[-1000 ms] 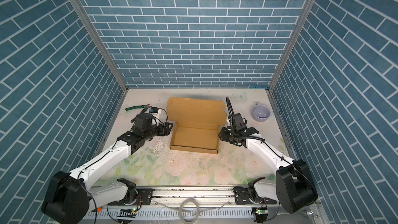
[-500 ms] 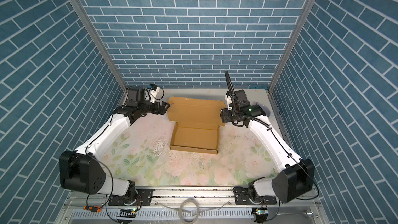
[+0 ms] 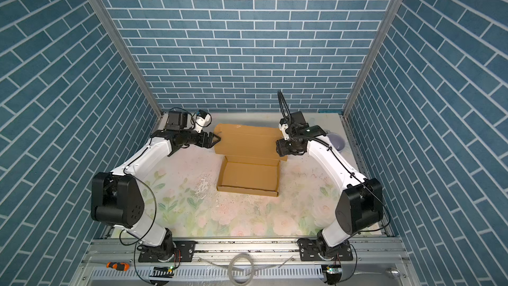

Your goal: Fold the paper box

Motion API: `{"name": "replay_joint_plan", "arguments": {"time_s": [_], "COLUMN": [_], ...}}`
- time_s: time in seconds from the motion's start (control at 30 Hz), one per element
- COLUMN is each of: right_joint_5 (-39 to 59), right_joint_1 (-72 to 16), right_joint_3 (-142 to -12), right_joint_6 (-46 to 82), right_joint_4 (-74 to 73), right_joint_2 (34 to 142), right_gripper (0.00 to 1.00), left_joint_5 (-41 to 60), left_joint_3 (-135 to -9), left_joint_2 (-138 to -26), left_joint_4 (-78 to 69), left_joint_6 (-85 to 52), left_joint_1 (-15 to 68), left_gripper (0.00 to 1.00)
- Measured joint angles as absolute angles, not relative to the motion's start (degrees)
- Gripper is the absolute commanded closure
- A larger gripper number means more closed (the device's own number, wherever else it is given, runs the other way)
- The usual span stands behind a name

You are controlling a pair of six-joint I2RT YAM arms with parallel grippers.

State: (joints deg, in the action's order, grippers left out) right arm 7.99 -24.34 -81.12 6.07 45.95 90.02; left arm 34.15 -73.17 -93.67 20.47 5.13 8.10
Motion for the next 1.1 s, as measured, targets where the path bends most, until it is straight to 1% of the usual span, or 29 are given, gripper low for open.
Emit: {"name": "replay_joint_plan", "arguments": {"time_s": [0.1,0.2,0.3,0.43,0.7,0.83,0.93,1.0,1.1], "right_joint_5": [8.40,8.80,8.88,8.75,8.38,8.25,8.25,8.27,8.29], "right_joint_1": [-24.36,-24.34,-24.34,-24.34,-24.38,-24.69,-24.99,-25.34,-25.65], "right_joint_3": [-81.12,-81.12,-81.12,-81.12,-81.03,-81.01,-80.99,-80.97,-80.71], "right_joint_6": [5.67,5.48,5.48,5.48,5.43,4.93,4.08,3.66,3.11], "right_joint_4": [46.00,46.00,45.98,45.89,43.64,41.65,40.36,39.70,39.05], "right_joint_2": [90.04,90.04,90.04,90.04,90.04,90.04,90.04,90.04,90.04], "right_gripper": [0.43,0.48,0.50,0.53,0.62,0.66,0.69,0.74,0.78], "left_joint_5": [35.42,35.90,35.90,35.29,32.08,31.53,31.46,31.27,31.05], "left_joint_3": [-73.25,-73.25,-73.25,-73.23,-73.21,-73.21,-73.19,-73.14,-72.73], "left_joint_2": [-94.72,-95.46,-95.48,-95.48,-94.80,-94.43,-94.39,-94.19,-93.49], "left_joint_4": [20.03,19.84,19.49,19.29,19.44,19.42,19.42,19.38,19.35], "left_joint_6": [5.04,5.15,5.23,5.82,6.83,6.81,6.39,6.02,5.43], "left_joint_1": [8.23,8.54,9.30,10.72,11.92,12.08,12.53,12.84,13.08], "left_gripper": [0.32,0.37,0.43,0.53,0.74,0.78,0.83,0.87,0.89]}}
